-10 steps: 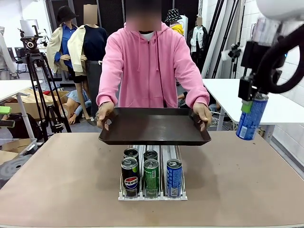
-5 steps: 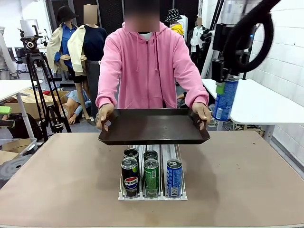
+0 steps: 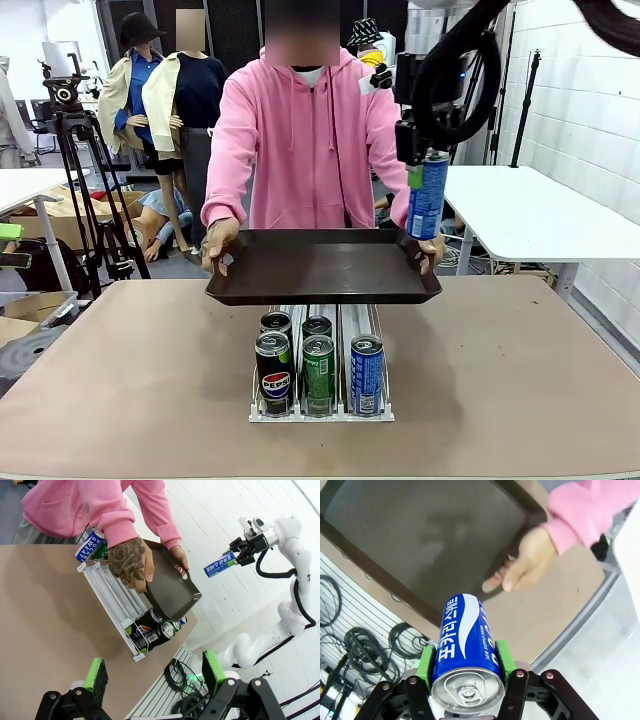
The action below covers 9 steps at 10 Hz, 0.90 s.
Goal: Retrieve and hand over the desired beverage to the person.
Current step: Place the picked can on the Handle tray extended by the person.
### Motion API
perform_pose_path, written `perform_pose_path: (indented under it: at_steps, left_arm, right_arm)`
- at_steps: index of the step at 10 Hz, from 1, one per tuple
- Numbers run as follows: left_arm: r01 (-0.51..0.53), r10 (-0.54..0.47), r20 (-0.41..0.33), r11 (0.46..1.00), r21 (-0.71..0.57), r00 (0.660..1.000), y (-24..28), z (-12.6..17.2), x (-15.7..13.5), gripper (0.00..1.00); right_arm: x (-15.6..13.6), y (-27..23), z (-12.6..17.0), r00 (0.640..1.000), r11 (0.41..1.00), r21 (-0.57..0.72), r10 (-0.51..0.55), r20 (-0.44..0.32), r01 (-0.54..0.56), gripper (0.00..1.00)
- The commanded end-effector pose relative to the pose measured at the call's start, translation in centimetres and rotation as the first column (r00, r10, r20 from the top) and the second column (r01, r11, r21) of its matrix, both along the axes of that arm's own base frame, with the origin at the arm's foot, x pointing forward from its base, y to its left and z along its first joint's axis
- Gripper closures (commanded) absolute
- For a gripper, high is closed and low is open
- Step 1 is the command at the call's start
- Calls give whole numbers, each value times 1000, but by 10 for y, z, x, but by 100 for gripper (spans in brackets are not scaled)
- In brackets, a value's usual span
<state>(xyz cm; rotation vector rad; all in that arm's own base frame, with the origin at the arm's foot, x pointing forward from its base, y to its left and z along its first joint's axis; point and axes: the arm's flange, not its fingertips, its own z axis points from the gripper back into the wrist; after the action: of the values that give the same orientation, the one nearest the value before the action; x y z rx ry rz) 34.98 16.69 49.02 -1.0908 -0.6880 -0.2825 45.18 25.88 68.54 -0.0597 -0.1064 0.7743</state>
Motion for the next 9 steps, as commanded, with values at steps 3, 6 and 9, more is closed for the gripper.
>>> perform_pose_path:
  at_steps: [3,6,9]
  left_arm:
    - [2,-2,10,1000,-17,1000,1,1,-1,0]
    - [2,-2,10,1000,-17,1000,1,1,-1,0]
    - [2,-2,10,1000,-17,1000,1,1,-1,0]
  right_arm:
    - [43,44,-8,999,998,56,37,-7,-37,100]
    - [68,67,-27,999,996,74,44,-15,-43,100]
    - [92,83,-47,999,997,68,35,-16,-33,100]
